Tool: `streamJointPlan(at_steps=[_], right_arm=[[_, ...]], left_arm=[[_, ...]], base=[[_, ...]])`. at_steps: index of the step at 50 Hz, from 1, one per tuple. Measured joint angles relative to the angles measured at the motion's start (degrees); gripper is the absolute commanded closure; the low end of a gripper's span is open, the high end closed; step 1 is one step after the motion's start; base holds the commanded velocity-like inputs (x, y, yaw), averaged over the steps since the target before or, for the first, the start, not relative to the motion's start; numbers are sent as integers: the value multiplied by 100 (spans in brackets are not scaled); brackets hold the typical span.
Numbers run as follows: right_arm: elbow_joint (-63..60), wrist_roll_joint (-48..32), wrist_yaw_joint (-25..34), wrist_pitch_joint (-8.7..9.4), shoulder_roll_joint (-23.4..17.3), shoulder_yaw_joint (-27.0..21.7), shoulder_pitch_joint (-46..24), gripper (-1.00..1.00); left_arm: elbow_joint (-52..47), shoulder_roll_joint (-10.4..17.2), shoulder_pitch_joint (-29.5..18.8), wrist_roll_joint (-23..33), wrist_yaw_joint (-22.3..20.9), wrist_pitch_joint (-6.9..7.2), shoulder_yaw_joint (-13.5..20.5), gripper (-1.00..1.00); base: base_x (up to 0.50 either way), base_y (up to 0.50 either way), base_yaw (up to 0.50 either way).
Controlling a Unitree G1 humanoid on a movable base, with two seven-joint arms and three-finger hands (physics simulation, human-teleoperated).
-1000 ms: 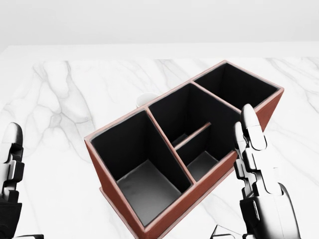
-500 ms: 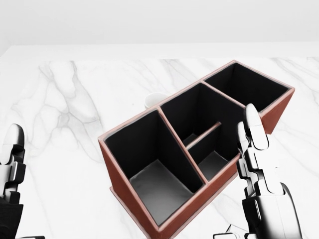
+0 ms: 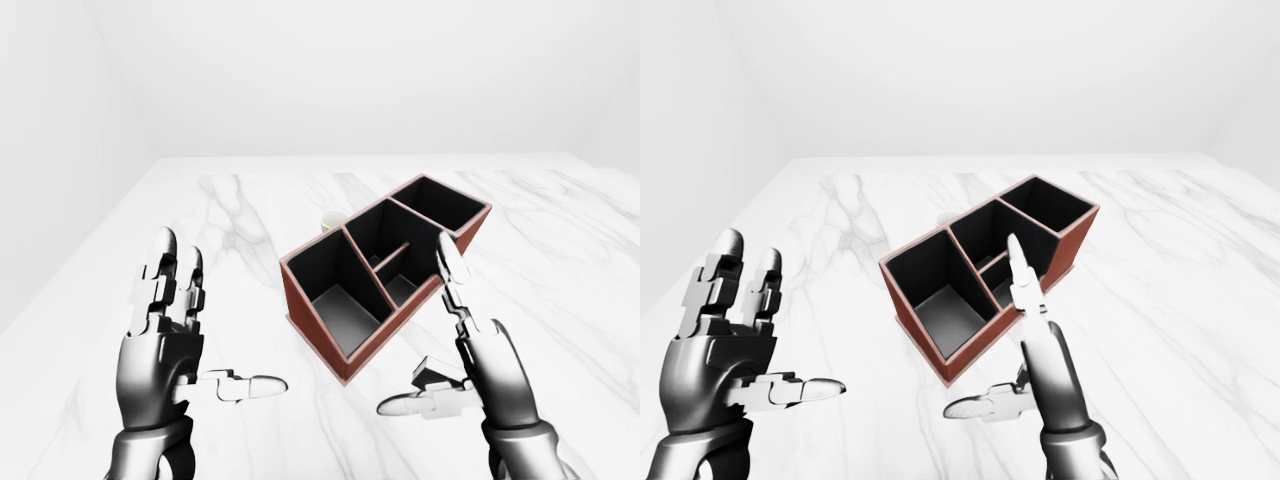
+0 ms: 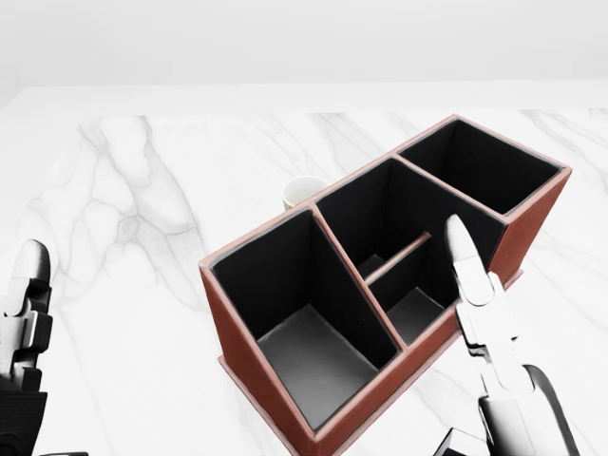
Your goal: Pick up the book and place it in the left compartment of the caddy.
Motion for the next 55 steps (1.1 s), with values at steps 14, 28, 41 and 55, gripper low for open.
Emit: streamJointPlan(at_steps=[14, 28, 41, 55], right_arm=[[-425, -1039, 1306, 0, 450, -841, 608, -100], [-319, -1838, 2254, 0, 943, -1490, 666, -100], [-85, -2276, 2987, 0, 1259, -2184, 263, -100], [154, -2494, 3544, 0, 1284, -2665, -219, -100]], left_arm=[[109, 27, 69, 45, 34, 0, -87, -100], [269, 37, 142, 36, 25, -18, -108, -100], [377, 61, 142, 61, 57, -54, -154, -100], [444, 80, 116, 74, 83, -61, -168, -100]], base=[[0, 0, 0], [0, 0, 0], [0, 0, 0], [0, 0, 0]])
